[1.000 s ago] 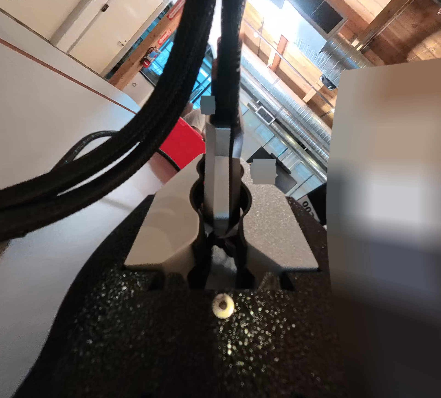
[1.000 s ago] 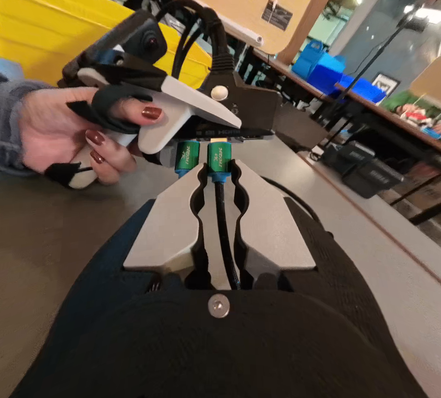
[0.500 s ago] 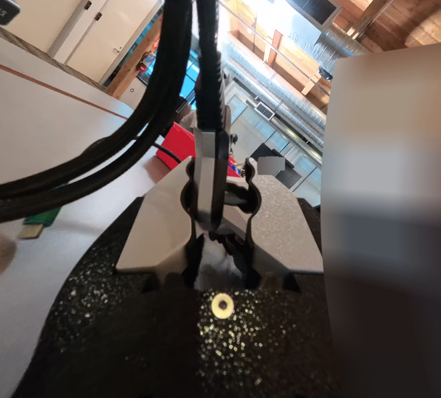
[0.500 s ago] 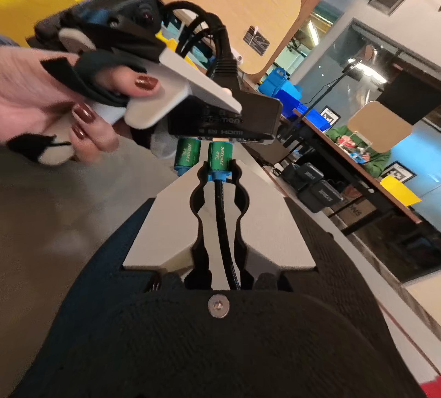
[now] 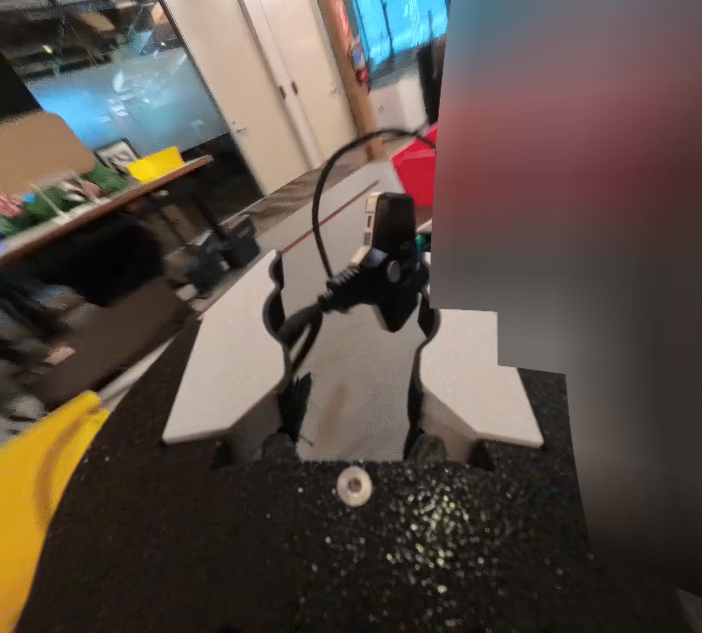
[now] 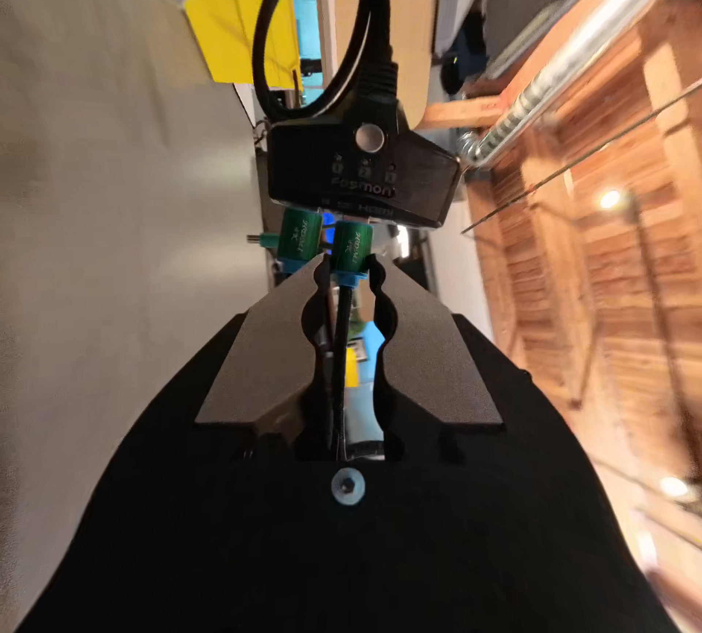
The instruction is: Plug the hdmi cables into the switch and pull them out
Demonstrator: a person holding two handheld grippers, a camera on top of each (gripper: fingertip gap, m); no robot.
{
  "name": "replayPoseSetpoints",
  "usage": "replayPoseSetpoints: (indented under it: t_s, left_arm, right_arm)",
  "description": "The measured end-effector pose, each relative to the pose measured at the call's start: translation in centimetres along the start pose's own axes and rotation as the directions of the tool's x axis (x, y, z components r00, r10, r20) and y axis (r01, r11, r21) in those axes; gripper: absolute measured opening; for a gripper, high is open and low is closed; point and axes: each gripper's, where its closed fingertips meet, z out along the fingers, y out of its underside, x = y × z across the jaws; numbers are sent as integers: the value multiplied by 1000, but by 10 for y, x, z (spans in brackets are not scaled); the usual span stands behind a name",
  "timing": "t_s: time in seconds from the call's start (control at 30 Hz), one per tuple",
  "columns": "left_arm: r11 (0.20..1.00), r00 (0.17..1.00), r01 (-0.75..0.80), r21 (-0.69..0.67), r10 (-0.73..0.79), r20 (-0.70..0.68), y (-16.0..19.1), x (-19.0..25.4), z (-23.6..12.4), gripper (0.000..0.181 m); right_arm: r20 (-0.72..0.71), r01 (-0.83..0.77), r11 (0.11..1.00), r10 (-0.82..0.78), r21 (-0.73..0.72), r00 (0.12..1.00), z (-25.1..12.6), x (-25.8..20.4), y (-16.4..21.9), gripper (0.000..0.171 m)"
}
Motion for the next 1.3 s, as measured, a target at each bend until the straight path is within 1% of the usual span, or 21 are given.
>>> replayPoseSetpoints:
  t_s: [0.03,0.07,0.1,0.13,0.17,0.23,0.3,0.33,0.37,0.43,0.5,0.6,0.63,0.7,0.87,0.97,1.13,1.3]
  left_arm:
    - [991,994,-112,-67,111,-24,5,7,5,75]
    - [971,981,-188,-149,179,-70,15,15,12,89]
    - [944,968,-240,-227,216,-128,28,24,18,103]
    - [913,954,-283,-293,235,-187,41,33,22,103]
    - [879,936,-326,-347,249,-249,55,42,23,102]
    - [824,907,-385,-416,255,-334,79,55,22,89]
    - [795,893,-409,-448,248,-376,95,63,17,74]
    - [790,890,-413,-454,243,-386,101,67,15,64]
    - [789,892,-407,-461,234,-388,105,70,13,58]
    - [801,892,-401,-445,231,-389,107,76,11,34]
    - [815,887,-412,-408,256,-384,104,80,10,27]
    - [826,889,-399,-399,242,-389,108,85,7,20]
    - [823,890,-397,-406,237,-390,110,86,6,20]
    - [802,889,-400,-444,221,-402,118,89,4,19]
    - [792,908,-339,-507,134,-397,123,92,3,19]
    - [778,902,-339,-530,108,-417,123,93,2,18]
    - [738,882,-389,-551,126,-454,124,94,3,18]
    - [738,901,-358,-572,111,-419,123,97,6,18]
  right_arm:
    - [-16,76,997,-76,14,997,-4,-3,-5,18]
    - [-28,148,988,-148,30,989,-7,-6,-10,18]
    - [-31,214,976,-213,51,977,-11,-12,-16,18]
    - [-31,271,960,-270,75,962,-14,-18,-23,18]
    - [-31,320,942,-319,97,947,-18,-24,-29,18]
    - [-35,376,916,-374,142,927,-24,-32,-40,18]
    - [-43,389,905,-388,169,921,-29,-35,-47,18]
    - [-48,391,903,-389,179,920,-31,-35,-49,18]
    - [-50,392,901,-390,186,919,-32,-36,-50,18]
    - [-48,401,894,-400,198,915,-34,-37,-51,18]
    - [-52,413,886,-412,210,910,-35,-39,-53,19]
    - [-67,439,868,-436,233,898,-37,-41,-57,19]
    - [-63,447,861,-446,242,893,-38,-43,-57,21]
    - [-30,449,853,-458,267,888,-39,-51,-58,20]
    - [62,365,890,-395,274,917,-39,-57,-57,18]
    - [100,331,907,-366,260,925,-38,-58,-57,17]
    - [142,322,915,-362,241,921,-37,-60,-55,17]
    - [154,316,923,-352,220,923,-35,-60,-58,16]
